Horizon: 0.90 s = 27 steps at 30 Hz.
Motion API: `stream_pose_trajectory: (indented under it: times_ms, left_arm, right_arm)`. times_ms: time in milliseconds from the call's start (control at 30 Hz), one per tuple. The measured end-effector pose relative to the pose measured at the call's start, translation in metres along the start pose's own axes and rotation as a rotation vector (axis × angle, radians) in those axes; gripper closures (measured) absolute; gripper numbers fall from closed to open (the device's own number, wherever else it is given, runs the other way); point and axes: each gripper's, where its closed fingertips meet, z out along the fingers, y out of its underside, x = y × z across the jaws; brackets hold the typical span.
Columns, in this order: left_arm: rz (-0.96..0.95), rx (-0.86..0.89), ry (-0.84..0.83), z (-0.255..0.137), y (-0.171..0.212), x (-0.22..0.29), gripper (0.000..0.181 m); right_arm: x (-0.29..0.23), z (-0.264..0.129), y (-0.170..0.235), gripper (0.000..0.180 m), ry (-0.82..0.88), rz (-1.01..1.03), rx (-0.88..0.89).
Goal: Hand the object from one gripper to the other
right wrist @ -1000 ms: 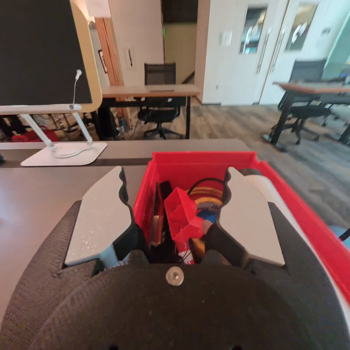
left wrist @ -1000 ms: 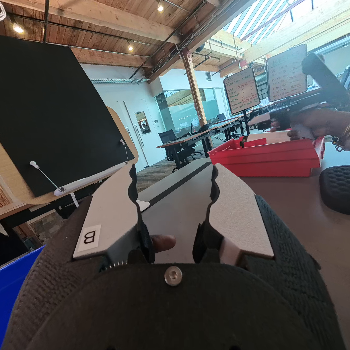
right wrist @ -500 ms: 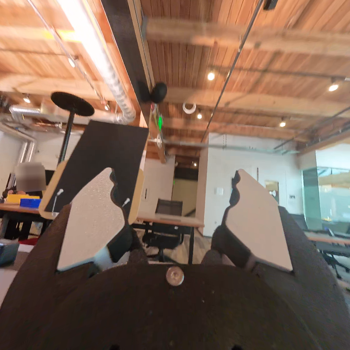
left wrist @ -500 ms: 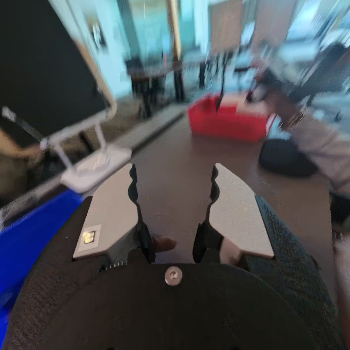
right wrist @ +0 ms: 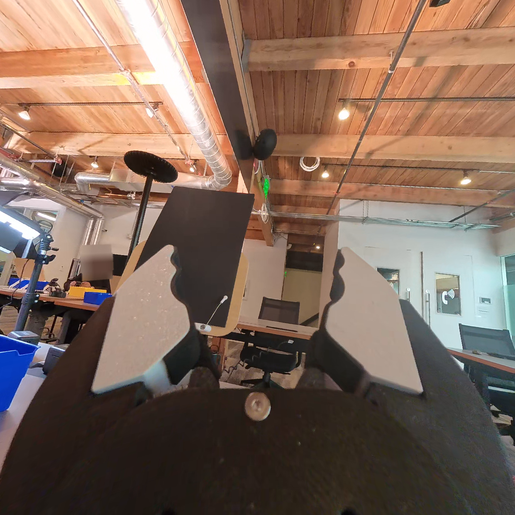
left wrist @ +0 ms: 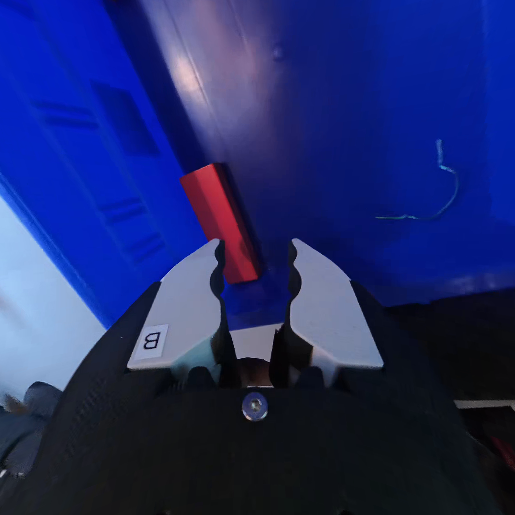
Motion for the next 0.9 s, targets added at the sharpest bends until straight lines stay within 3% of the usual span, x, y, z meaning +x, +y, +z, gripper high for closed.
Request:
stream_pose_trajectory:
  times_ms: [167,333,467,567,667,733,900]
  left_arm:
    - [-0.038,-0.095,-0.04,0.018,0.013,-0.01,0.134]
    - [-0.044,-0.073,-0.043,0.022,0.01,-0.01,0.131]
    - [-0.003,0.014,0.087,0.014,-0.003,0.013,0.144]
    - [-0.004,-0.013,-0.019,0.015,-0.003,0.002,0.127]
    - [-0.034,-0.062,-0.102,0.022,0.001,-0.01,0.122]
    - [-0.049,-0.069,-0.078,0.024,0.002,-0.011,0.13]
    - [-0.046,-0.069,-0.05,0.025,0.002,-0.01,0.124]
  right_arm:
    - [-0.002,0.0,0.001,0.081,-0.013,-0.008,-0.006]
    - [-0.005,0.0,0.003,0.083,-0.022,-0.031,-0.018]
    - [-0.004,0.0,0.003,0.084,-0.02,-0.023,-0.012]
    - [-0.002,0.0,0.004,0.085,-0.015,-0.018,-0.014]
    - [-0.002,0.0,0.005,0.086,-0.016,-0.013,-0.018]
    - [-0.004,0.0,0.006,0.087,-0.021,-0.018,-0.019]
    - [-0.005,0.0,0.005,0.087,-0.023,-0.034,-0.021]
